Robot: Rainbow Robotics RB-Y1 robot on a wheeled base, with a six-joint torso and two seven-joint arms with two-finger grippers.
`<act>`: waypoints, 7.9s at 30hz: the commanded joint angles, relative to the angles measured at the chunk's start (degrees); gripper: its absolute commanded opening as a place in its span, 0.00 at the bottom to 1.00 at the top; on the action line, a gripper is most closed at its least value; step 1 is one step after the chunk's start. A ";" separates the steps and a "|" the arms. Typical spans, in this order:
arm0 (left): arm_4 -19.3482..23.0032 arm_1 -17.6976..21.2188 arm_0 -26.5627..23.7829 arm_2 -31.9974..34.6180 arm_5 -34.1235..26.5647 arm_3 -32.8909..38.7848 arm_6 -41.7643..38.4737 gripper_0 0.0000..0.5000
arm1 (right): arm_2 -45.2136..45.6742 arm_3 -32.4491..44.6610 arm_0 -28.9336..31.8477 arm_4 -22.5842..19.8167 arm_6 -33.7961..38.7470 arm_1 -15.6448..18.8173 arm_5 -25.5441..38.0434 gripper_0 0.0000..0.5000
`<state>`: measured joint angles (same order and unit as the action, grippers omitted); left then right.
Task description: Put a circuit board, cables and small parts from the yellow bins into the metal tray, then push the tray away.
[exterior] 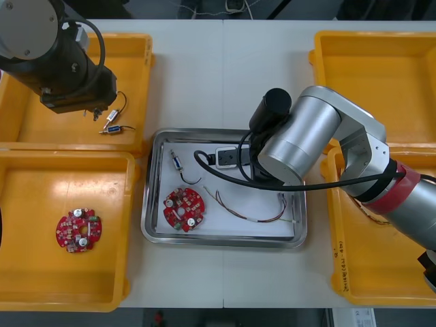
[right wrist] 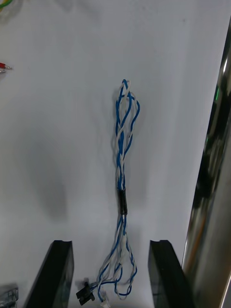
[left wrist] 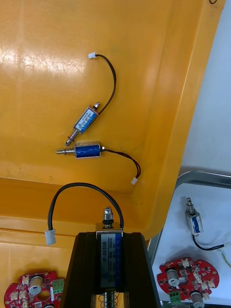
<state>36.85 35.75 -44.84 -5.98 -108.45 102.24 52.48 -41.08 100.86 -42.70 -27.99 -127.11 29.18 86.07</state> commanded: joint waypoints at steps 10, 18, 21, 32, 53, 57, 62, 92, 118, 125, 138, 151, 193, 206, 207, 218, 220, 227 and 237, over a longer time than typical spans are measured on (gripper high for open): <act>0.15 2.21 0.28 1.94 -0.62 1.91 4.12 0.00 | 2.94 3.20 0.43 0.40 -0.33 0.70 3.93 1.00; 0.59 2.30 0.28 1.94 -0.62 2.00 4.12 0.00 | 7.86 11.64 0.51 0.40 1.17 0.52 13.77 1.00; 0.68 2.21 0.28 1.94 -0.62 2.00 4.12 0.00 | 9.79 13.58 0.69 0.40 1.52 0.26 17.11 1.00; 2.53 1.95 0.19 1.06 -0.53 3.67 2.45 0.00 | 24.29 23.16 4.82 0.13 4.33 0.00 23.93 1.00; 0.42 -4.38 -1.13 -12.47 4.48 7.27 -9.50 0.00 | 56.64 25.70 19.76 -14.37 22.79 7.38 23.93 1.00; 0.33 -6.05 -2.10 -15.46 5.44 6.74 -10.03 0.00 | 61.47 25.88 21.52 -14.46 26.39 7.55 23.93 1.00; 0.33 -7.72 -3.41 -19.24 7.11 5.69 -11.17 0.00 | 66.13 25.97 24.60 -13.31 28.76 7.64 23.93 1.00; -2.22 -12.02 -5.61 -32.34 20.12 -9.52 -12.14 0.02 | 73.86 27.64 36.11 -11.38 34.21 2.90 23.93 1.00; -2.75 -11.76 -5.61 -25.04 7.99 1.38 -13.63 1.00 | 70.70 31.24 40.24 -13.31 41.24 2.46 23.93 1.00; 0.50 -11.06 -5.44 -17.48 -0.27 7.09 -12.93 1.00 | 70.61 31.24 40.33 -13.49 41.24 3.25 23.93 1.00; 9.91 -2.71 0.72 -5.71 -1.55 20.01 -10.56 1.00 | 64.63 35.64 40.07 -15.51 40.63 8.70 23.93 1.00; 21.60 7.31 10.39 6.69 -1.55 25.46 -7.39 1.00 | 52.86 40.29 34.62 -24.65 40.54 15.20 23.93 1.00; 12.37 13.73 31.30 24.09 -1.55 24.32 10.45 1.00 | -12.97 21.40 -7.04 -13.84 31.75 0.00 9.82 1.00; 14.57 14.08 31.74 24.44 -1.55 21.60 13.53 1.00 | -23.70 17.88 -8.36 -7.51 31.84 -2.55 9.12 1.00; 14.83 14.26 31.74 24.44 -1.55 21.60 13.70 1.00 | -23.87 17.79 -8.19 -7.51 31.84 -2.55 9.12 1.00; 17.91 14.96 31.74 24.44 -1.55 21.68 16.16 1.00 | -24.66 17.09 -3.18 -0.48 31.05 -4.93 9.82 1.00; 18.08 14.96 31.83 24.44 -1.55 21.60 16.52 1.00 | -25.01 16.30 -3.18 0.22 31.14 -5.28 9.82 1.00; 18.70 14.96 31.83 24.44 -1.55 21.60 17.48 1.00 | -25.98 13.93 -3.09 0.66 31.05 -5.63 9.91 1.00; 18.61 15.13 32.01 24.44 -1.55 21.68 18.10 1.00 | -27.56 12.87 -3.09 1.45 31.40 -5.72 9.64 1.00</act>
<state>54.96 48.14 -14.01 16.61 -109.66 123.63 65.57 -67.10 113.22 -46.22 -27.56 -96.17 24.93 95.75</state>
